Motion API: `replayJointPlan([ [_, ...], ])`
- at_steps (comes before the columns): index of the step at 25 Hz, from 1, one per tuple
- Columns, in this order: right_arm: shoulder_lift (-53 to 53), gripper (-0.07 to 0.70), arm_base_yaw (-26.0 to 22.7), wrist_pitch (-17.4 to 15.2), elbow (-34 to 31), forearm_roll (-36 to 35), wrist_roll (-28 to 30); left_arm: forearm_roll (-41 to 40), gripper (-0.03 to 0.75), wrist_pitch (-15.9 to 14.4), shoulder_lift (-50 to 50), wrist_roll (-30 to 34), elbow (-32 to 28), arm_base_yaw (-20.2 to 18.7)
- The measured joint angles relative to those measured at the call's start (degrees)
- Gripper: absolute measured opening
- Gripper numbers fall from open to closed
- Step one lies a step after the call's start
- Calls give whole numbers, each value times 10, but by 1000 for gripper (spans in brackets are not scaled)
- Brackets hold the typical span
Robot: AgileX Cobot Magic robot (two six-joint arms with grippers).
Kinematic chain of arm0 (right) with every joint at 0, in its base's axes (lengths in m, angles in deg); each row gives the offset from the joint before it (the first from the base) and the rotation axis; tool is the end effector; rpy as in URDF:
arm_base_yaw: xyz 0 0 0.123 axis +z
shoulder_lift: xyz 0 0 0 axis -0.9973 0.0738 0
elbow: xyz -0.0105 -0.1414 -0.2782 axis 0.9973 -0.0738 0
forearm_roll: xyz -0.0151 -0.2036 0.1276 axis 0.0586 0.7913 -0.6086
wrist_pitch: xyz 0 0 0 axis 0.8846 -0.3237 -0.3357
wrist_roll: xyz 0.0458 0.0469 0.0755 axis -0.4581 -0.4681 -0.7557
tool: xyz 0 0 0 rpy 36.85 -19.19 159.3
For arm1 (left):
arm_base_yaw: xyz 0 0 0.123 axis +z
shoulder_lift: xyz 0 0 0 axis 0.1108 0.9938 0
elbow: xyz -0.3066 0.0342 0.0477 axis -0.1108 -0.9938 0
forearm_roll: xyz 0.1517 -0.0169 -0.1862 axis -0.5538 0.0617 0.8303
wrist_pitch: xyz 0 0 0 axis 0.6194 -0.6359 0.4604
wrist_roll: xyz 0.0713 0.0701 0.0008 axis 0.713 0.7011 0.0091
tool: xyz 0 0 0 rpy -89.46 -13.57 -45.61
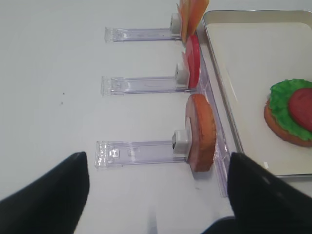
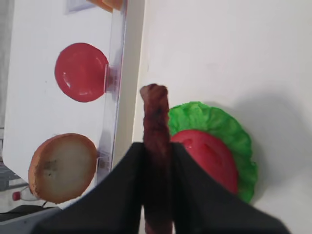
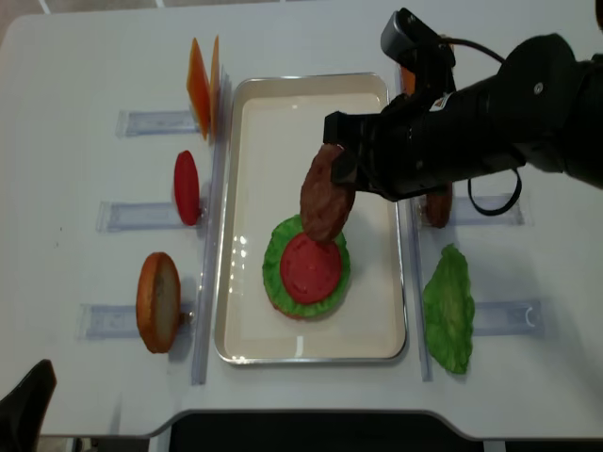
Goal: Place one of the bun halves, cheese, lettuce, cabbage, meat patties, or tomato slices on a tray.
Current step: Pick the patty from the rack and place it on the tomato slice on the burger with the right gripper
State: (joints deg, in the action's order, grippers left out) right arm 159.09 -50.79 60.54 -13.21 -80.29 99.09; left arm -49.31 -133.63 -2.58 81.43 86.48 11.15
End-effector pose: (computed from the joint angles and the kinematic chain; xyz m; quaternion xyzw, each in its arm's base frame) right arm 0.2401 0.2119 0.2681 -0.0090 0.9118 0.3660 0.1863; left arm -0.0352 -0.0129 0.2555 0.0069 0.8682 -0.0123 0.4959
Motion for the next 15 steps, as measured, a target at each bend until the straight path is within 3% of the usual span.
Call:
replayJointPlan([
  [2,0,111,17,39,-17,-37,23,0,692,0,0,0,0,0],
  [5,0,109,33,69,-37,-60,36,0,692,0,0,0,0,0],
  [15,1,109,58,82,-62,-124,81,0,692,0,0,0,0,0],
])
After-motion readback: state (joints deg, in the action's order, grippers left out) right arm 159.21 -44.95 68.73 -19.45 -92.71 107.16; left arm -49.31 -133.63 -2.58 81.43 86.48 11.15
